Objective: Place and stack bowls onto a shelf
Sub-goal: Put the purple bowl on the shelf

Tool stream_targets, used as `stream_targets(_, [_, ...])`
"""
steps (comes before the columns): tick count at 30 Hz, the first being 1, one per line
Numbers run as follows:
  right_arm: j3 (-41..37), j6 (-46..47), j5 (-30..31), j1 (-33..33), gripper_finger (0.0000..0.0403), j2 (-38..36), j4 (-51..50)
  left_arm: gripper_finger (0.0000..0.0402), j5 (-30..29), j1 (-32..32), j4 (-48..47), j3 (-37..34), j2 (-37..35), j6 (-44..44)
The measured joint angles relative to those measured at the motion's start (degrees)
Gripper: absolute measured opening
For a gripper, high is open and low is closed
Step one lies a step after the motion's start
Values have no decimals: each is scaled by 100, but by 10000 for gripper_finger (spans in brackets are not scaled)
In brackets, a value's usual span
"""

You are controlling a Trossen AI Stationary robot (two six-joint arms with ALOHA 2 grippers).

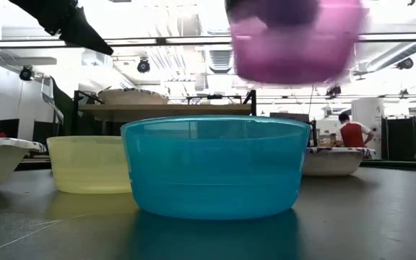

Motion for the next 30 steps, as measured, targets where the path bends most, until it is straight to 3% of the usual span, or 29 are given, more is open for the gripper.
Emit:
stream_targets(7, [1040,-1,22,-1063,9,-18,-9,194,0,1,3,0,-2,28])
stream_targets(15, [2022,-188,462,-2609,9,289,53,194,0,0,26,20,0,130])
stream_targets(22, [2228,-34,622,-3762,9,637,424,194,0,-1,4,22,0,157])
stream_targets(30, [2228,-106,604,-4367,9,1052,571,194,0,0,4,26,0,157])
